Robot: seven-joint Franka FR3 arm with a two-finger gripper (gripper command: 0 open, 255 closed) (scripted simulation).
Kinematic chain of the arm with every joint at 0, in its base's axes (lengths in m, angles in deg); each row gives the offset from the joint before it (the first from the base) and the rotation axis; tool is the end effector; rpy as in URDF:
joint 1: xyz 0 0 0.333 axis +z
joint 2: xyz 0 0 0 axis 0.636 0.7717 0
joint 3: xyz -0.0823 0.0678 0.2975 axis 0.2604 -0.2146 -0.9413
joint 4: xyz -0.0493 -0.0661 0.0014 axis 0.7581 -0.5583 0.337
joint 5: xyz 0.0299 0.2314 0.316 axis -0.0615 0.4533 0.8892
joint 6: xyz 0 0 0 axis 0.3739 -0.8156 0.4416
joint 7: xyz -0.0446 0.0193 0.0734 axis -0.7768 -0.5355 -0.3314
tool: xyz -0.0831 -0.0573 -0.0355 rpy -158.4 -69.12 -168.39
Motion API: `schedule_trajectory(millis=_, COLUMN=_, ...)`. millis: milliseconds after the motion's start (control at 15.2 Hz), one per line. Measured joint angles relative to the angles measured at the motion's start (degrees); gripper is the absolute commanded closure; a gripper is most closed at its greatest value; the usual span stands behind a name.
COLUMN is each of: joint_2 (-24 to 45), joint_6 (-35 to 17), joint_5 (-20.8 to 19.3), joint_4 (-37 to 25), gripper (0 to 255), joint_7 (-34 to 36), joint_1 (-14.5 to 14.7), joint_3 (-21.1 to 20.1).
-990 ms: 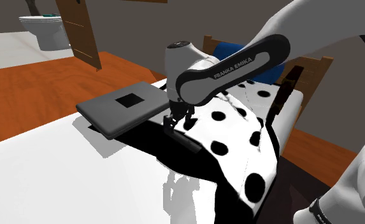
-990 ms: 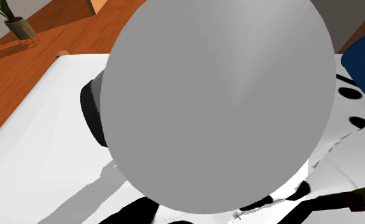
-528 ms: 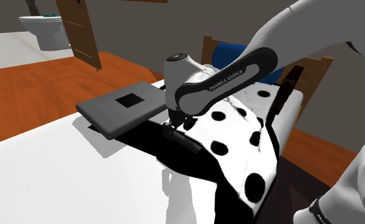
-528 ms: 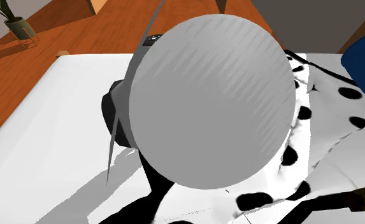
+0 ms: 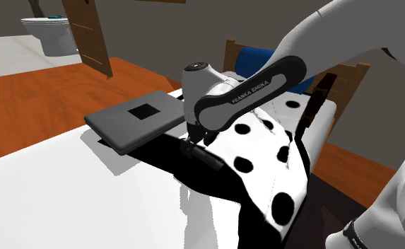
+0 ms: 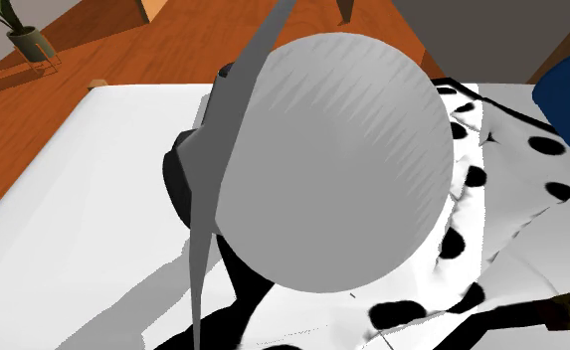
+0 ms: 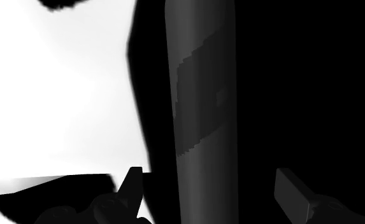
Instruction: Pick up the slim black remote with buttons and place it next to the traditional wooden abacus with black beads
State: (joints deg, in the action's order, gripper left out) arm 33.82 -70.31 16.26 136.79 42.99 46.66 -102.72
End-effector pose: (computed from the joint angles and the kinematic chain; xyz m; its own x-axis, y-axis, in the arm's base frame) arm 0.5376 0.2178 0.3147 0.9930 0.1180 0.0098 0.1168 -0.9898 0.0813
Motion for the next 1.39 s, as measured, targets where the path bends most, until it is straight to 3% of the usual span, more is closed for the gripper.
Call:
schedule_trajectory(millis=660, joint_2=-0.14, joint_6=-0.03, joint_5=0.05, joint_4=-0.01, gripper=255, joint_7=0.04, joint_1=0.08, joint_3=-0.11)
schedule_trajectory(millis=1386, joint_2=-4.19, joint_6=6.73, joint_5=2.21, joint_4=-2.85, gripper=255, joint_7=-1.78, joint_1=-0.33, joint_3=-0.65)
